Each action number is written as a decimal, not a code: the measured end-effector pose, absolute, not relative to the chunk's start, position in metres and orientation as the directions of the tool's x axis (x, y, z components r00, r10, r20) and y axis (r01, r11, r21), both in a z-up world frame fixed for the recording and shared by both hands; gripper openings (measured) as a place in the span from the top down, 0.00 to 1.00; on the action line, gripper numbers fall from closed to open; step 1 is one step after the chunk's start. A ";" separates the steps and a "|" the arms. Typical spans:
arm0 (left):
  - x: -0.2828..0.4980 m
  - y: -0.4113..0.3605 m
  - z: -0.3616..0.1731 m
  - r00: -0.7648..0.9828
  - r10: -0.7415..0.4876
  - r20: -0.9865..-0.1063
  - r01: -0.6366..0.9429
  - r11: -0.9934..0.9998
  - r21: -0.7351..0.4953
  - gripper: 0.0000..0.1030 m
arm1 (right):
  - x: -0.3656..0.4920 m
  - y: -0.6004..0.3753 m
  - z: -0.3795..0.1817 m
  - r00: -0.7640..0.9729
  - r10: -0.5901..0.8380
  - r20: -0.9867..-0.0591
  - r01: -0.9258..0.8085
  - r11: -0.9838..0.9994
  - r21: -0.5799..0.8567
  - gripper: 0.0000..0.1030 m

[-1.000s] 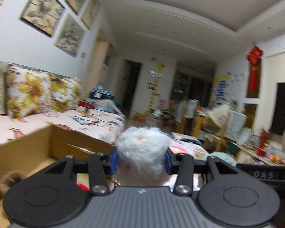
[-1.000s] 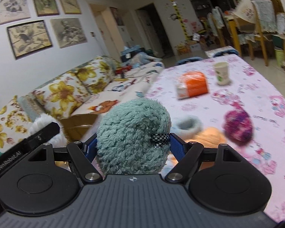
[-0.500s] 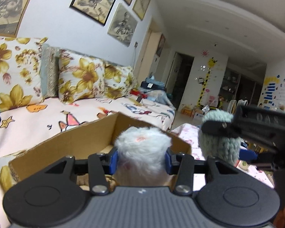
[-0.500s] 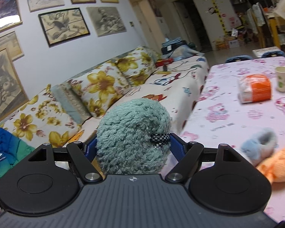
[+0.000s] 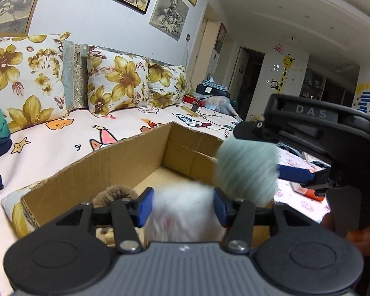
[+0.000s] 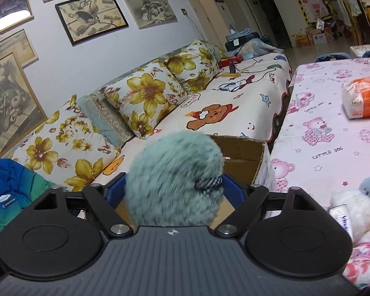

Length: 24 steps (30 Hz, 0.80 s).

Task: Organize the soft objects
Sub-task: 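Carry the white toy and green ball toward the cardboard box, then open both grippers over the cardboard box to drop the toys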

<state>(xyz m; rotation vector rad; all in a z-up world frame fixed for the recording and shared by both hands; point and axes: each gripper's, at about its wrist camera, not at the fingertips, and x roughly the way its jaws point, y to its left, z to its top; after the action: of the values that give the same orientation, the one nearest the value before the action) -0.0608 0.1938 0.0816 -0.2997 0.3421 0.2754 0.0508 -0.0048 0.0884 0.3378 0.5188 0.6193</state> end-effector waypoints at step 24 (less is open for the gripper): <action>-0.064 0.172 0.085 0.933 0.206 -0.294 -0.265 0.948 -0.176 0.32 | 0.002 -0.050 0.085 0.818 0.483 -0.313 -0.301 0.823 0.482 0.00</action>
<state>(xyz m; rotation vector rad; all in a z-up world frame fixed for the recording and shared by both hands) -0.0641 0.1722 0.0853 -0.2150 0.2765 0.2429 0.0022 -0.0500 0.0850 0.4308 0.4425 0.4313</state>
